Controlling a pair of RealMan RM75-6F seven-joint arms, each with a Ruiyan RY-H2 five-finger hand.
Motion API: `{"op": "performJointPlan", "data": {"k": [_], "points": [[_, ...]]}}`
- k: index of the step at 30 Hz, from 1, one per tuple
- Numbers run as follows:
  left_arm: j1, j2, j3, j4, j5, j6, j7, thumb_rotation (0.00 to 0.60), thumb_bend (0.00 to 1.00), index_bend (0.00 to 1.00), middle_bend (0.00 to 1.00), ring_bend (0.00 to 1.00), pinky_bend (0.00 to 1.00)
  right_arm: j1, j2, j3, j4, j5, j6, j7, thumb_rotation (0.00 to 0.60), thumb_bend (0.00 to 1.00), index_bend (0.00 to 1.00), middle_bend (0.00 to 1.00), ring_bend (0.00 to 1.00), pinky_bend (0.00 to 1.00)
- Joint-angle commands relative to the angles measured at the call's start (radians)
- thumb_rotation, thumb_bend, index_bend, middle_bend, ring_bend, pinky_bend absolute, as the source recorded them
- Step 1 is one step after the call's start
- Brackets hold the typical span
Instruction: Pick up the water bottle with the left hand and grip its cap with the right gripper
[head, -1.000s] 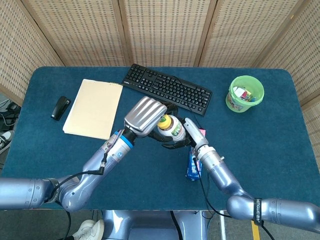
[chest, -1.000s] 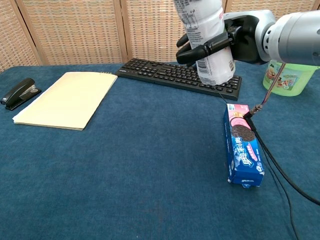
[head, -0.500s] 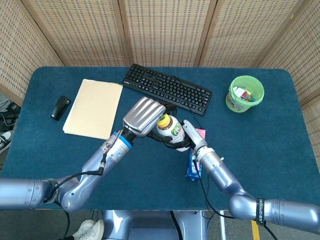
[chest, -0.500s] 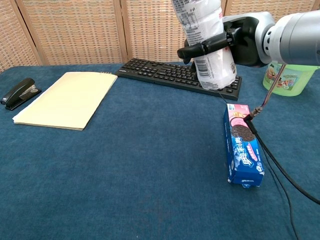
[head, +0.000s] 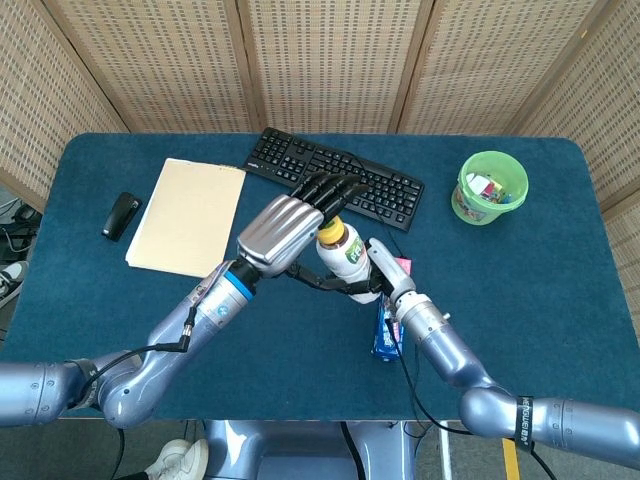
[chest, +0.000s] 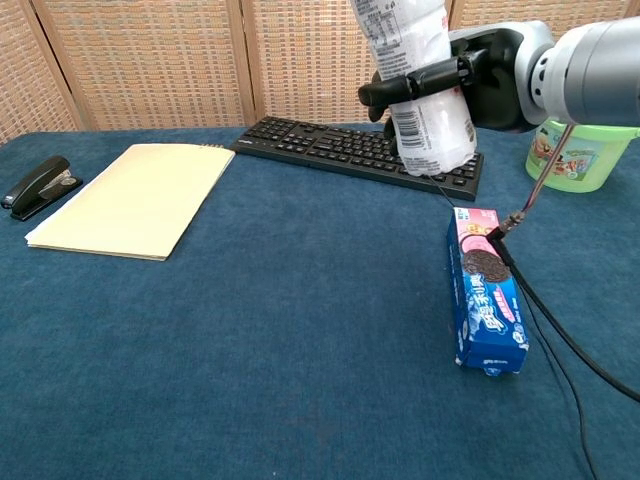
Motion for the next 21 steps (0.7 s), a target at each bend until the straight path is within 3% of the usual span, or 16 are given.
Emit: {"op": "performJointPlan", "data": {"k": [1,4,6,10,13,21], "points": [[0.032,0.045,-0.005,-0.010,0.044,-0.003,-0.023,0.514,0.00,0.00,0.00,0.00,0.00,-0.002,0.000,-0.001,0.004,0.000,-0.002,0.001,0.600,0.49,0.66,0.67,0.76,0.79],[0.093,0.110,-0.004,-0.020,0.103,0.015,-0.071,0.514,0.00,0.00,0.00,0.00,0.00,-0.007,0.002,-0.002,0.008,0.000,-0.007,0.004,0.600,0.49,0.65,0.67,0.76,0.79],[0.224,0.212,0.045,-0.034,0.187,0.122,-0.077,0.514,0.00,0.00,0.00,0.00,0.00,-0.015,0.010,-0.004,0.010,-0.005,-0.012,0.007,0.600,0.49,0.65,0.67,0.76,0.79],[0.378,0.272,0.115,-0.025,0.314,0.227,-0.143,0.541,0.00,0.00,0.00,0.00,0.00,-0.022,0.016,-0.003,0.013,-0.017,-0.020,0.014,0.600,0.49,0.65,0.67,0.76,0.79],[0.475,0.282,0.167,-0.006,0.370,0.310,-0.162,0.596,0.00,0.00,0.00,0.00,0.00,-0.027,0.016,-0.001,0.015,-0.023,-0.023,0.022,0.600,0.49,0.65,0.67,0.76,0.79],[0.753,0.183,0.349,0.048,0.446,0.529,-0.138,0.600,0.00,0.00,0.00,0.00,0.00,-0.026,-0.007,0.009,0.017,-0.046,-0.027,0.039,0.600,0.49,0.65,0.67,0.76,0.79]]}}
